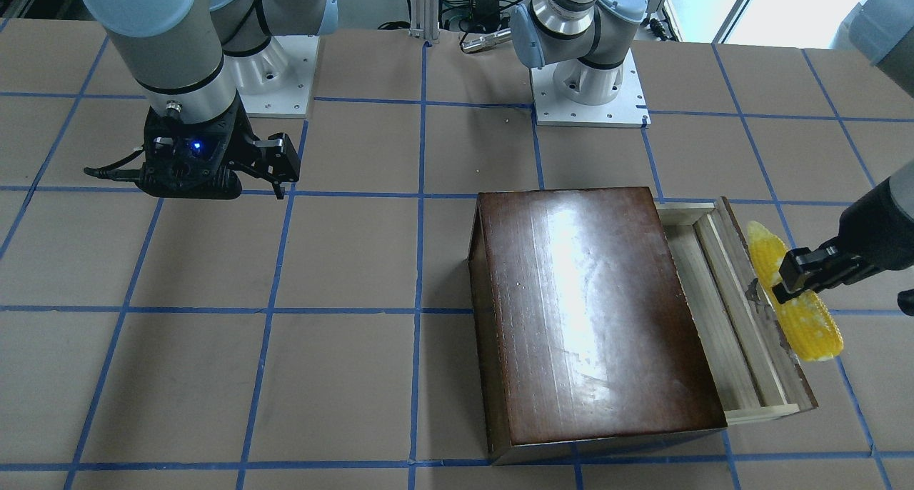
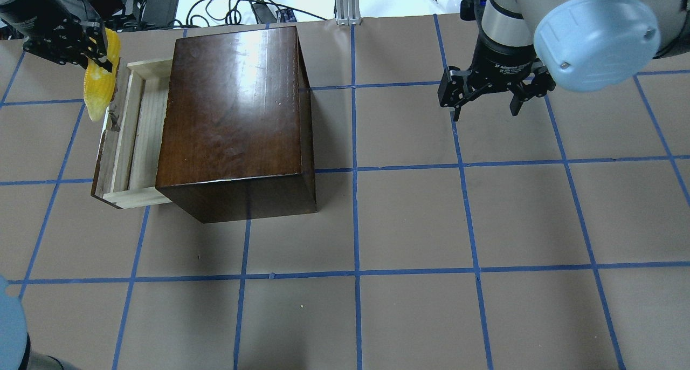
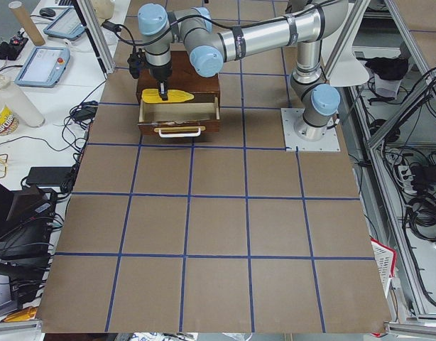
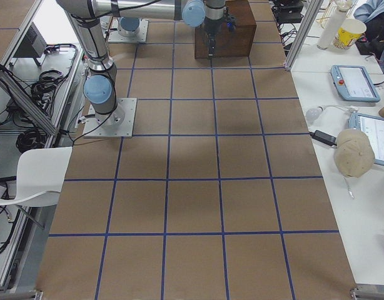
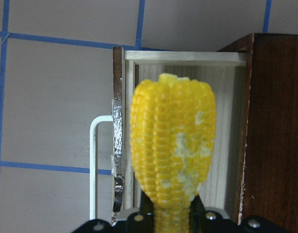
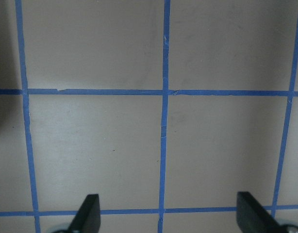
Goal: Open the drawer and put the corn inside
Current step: 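Lift the corn and carry it over the open drawer with the left gripper, then lower the corn into the drawer and open the left gripper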
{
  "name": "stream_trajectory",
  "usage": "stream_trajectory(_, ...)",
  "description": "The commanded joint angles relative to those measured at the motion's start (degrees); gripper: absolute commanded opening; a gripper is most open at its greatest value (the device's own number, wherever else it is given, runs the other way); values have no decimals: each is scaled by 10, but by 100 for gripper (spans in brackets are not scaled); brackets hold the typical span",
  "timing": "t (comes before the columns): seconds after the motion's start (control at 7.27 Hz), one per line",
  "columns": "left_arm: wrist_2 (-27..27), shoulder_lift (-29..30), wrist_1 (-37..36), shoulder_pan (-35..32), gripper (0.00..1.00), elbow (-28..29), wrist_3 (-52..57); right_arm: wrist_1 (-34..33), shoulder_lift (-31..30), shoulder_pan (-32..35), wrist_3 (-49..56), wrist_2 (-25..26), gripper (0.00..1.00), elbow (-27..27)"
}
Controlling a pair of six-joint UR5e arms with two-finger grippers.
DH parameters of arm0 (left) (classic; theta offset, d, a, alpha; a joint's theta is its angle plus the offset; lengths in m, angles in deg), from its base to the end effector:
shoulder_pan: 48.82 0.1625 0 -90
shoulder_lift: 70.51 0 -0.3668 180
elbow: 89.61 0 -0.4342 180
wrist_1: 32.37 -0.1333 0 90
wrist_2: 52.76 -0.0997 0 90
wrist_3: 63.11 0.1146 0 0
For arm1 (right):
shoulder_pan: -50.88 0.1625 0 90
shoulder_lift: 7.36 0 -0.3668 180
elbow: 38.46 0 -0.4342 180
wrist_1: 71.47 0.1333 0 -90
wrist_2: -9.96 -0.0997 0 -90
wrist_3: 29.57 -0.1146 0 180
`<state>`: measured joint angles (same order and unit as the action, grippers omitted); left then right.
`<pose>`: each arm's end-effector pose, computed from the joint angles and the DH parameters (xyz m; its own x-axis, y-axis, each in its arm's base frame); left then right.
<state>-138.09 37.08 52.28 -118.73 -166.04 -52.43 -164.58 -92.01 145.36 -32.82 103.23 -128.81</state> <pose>0.0881 -0.6560 0.3698 -0.9841 -0.1607 0.0757 -0.1639 0.9858 -0.0379 0.1702 -0.5491 0.3658 -0.9979 -0.0240 0.0595 -0.0215 0.9989 0.0419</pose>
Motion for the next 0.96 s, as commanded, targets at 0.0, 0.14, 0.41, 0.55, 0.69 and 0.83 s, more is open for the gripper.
stream_trajectory(0.0,1,24,-5,-1,0,0,-29,0,0,0,0,1,100,0)
stream_trajectory(0.14,2,32,-5,-1,0,-4,-30,0,0,0,0,1,100,0)
stream_trajectory(0.41,2,38,-5,-4,0,-33,-15,0,0,0,0,2,100,0)
stream_trajectory(0.55,1,38,-5,-2,0,-45,1,0,0,0,0,1,100,0)
stream_trajectory(0.69,2,40,-15,-2,0,-49,4,0,-1,0,0,2,100,0)
stream_trajectory(0.83,16,47,-24,-3,0,-48,10,0,0,0,0,2,100,0)
